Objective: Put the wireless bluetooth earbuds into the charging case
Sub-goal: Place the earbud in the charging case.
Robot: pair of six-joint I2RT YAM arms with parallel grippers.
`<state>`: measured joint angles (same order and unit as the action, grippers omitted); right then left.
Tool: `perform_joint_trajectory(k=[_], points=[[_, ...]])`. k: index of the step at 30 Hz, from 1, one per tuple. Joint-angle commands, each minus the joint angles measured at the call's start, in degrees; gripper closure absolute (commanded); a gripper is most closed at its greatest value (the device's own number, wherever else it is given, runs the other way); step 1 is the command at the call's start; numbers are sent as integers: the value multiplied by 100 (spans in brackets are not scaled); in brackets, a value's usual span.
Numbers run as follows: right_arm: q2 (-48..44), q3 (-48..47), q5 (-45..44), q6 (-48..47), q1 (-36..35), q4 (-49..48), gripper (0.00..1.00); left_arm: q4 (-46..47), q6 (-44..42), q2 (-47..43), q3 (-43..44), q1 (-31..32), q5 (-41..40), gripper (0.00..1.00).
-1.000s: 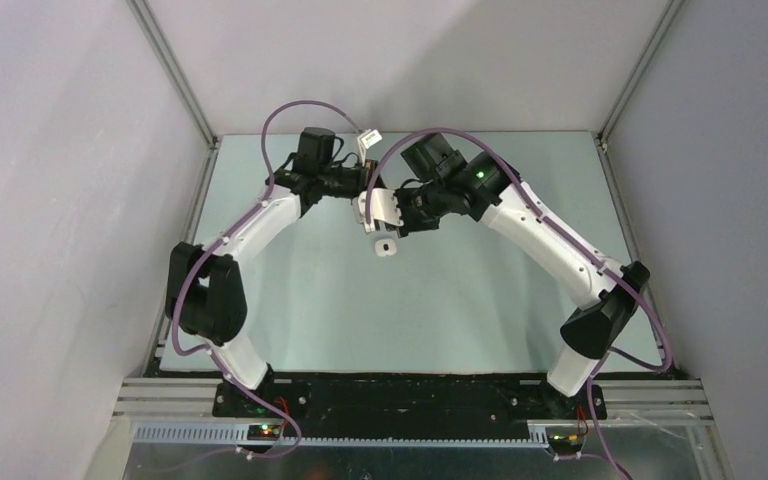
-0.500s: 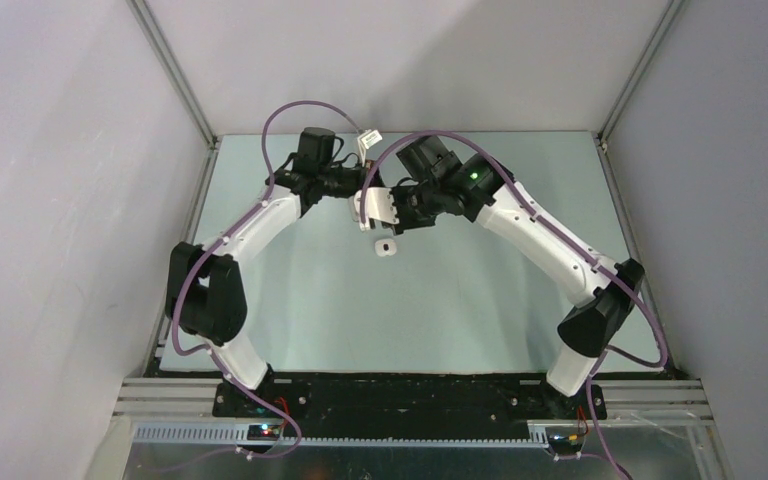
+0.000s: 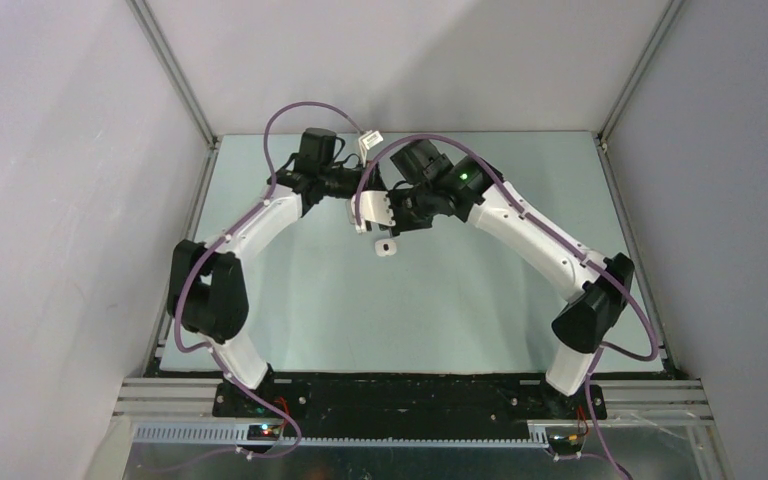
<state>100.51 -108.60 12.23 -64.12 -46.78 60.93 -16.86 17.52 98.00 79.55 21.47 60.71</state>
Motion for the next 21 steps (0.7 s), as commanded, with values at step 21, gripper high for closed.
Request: perform_joint_trajectory(k=[21], points=[[7,274,-320,471,165,-561,100,167,-12,35,357,-10,348,100]])
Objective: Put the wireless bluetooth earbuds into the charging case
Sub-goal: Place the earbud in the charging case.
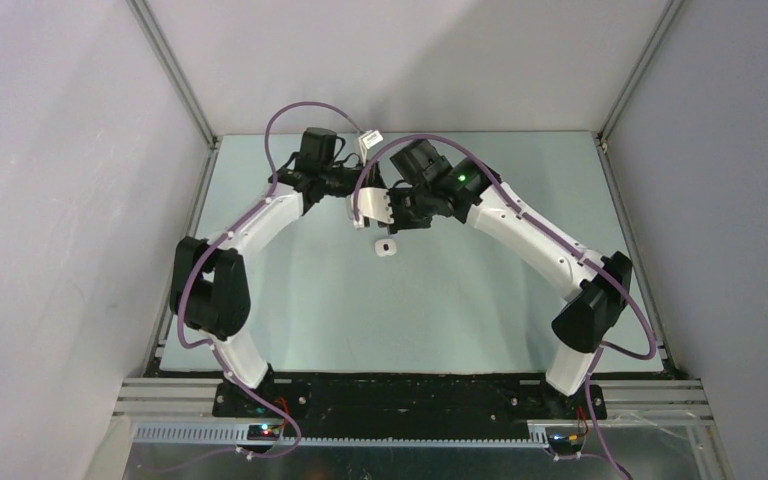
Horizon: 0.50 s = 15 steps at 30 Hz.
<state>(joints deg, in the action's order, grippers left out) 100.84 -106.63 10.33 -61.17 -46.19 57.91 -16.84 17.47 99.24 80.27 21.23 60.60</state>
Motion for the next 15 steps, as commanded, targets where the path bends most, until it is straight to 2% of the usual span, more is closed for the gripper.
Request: perform_joint_trajectory(k=[1,15], points=[[-45,128,-78,180,117,-279,100,164,-12,-94,280,9,368,100],[-260,444,25,598,265,-706,99,162,-25,-137,249,-10,495,100]])
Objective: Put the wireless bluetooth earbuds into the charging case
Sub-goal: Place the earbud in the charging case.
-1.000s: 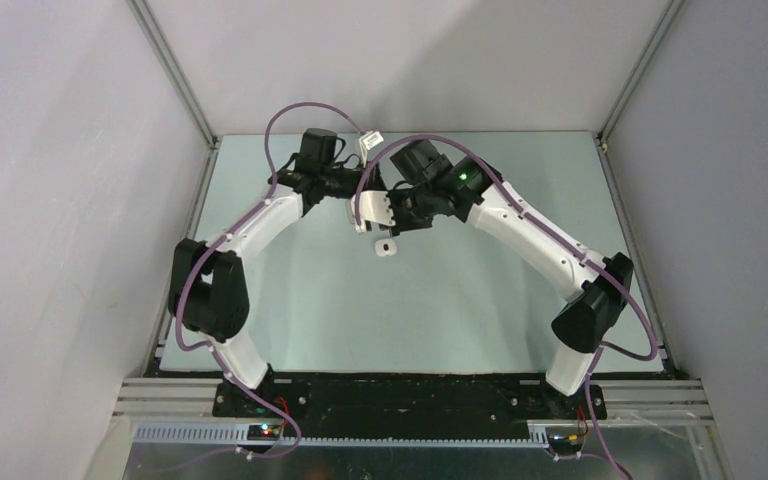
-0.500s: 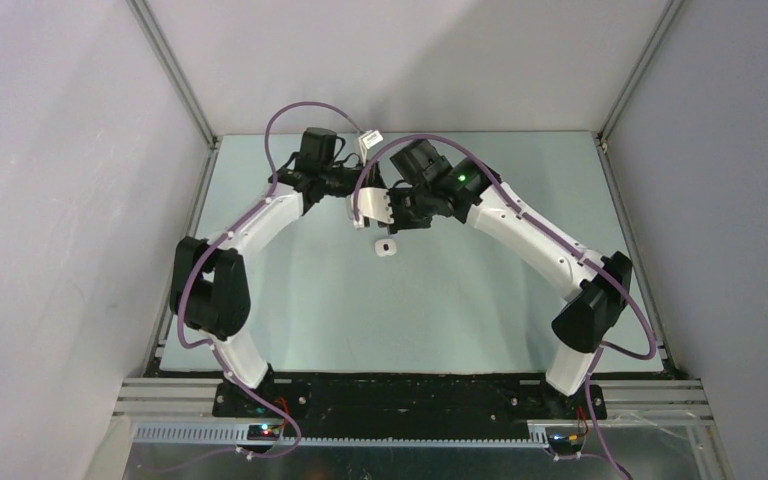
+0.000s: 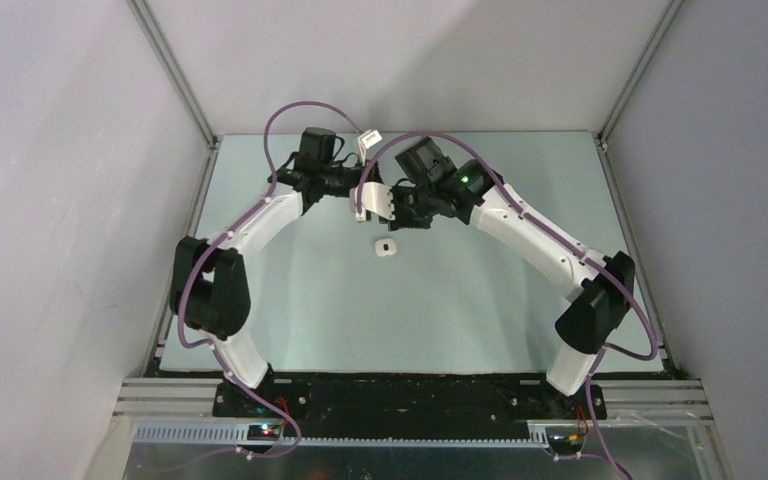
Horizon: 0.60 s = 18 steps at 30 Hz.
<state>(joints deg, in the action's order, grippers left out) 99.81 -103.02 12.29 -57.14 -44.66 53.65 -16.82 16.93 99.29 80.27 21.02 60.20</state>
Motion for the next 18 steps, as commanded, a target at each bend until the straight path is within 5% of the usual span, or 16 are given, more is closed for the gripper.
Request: perform_joint_trajectory(k=[1,18], points=[[-160,94,-169,208,109,-296,99,154,30,-144,252,16,540,100],[-432,581,109,-302,-13,-478,97,157,39,-155,237,19,574,100]])
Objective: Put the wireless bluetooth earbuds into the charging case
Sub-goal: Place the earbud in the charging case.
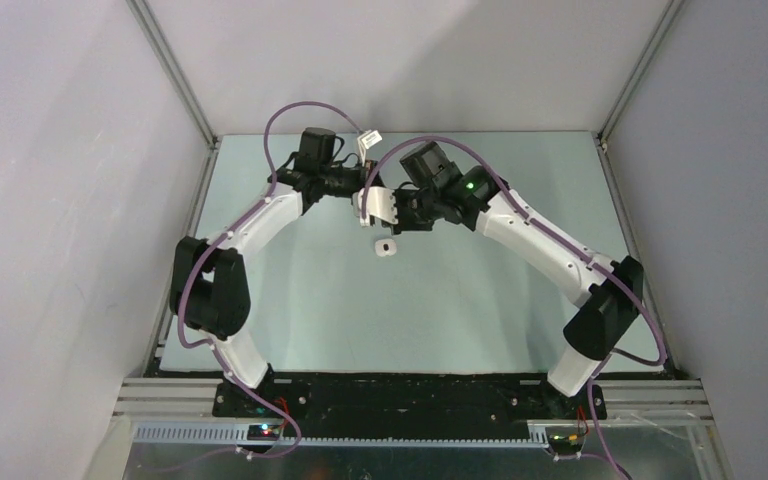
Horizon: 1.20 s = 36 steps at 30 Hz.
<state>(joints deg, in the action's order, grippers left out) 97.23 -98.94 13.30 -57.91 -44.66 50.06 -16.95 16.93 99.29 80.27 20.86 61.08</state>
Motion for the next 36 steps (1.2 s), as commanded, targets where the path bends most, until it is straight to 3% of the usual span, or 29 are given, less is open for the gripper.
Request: perform_joint_trajectory(k=[1,19,30,36], points=[[-163,186,-121,-254,-39,-131,96,173,39,-162,235,37,489,100],[-70,174,-895,-524,-116,-66,97,172,47,-164,230,32,480,100],[-139,9,-983,-282,-183,-216,74,170,39,-200,191,36,478,100],[-216,-119,-965,-170,-186,-276,72,169,56,-176,217,35,488,100]])
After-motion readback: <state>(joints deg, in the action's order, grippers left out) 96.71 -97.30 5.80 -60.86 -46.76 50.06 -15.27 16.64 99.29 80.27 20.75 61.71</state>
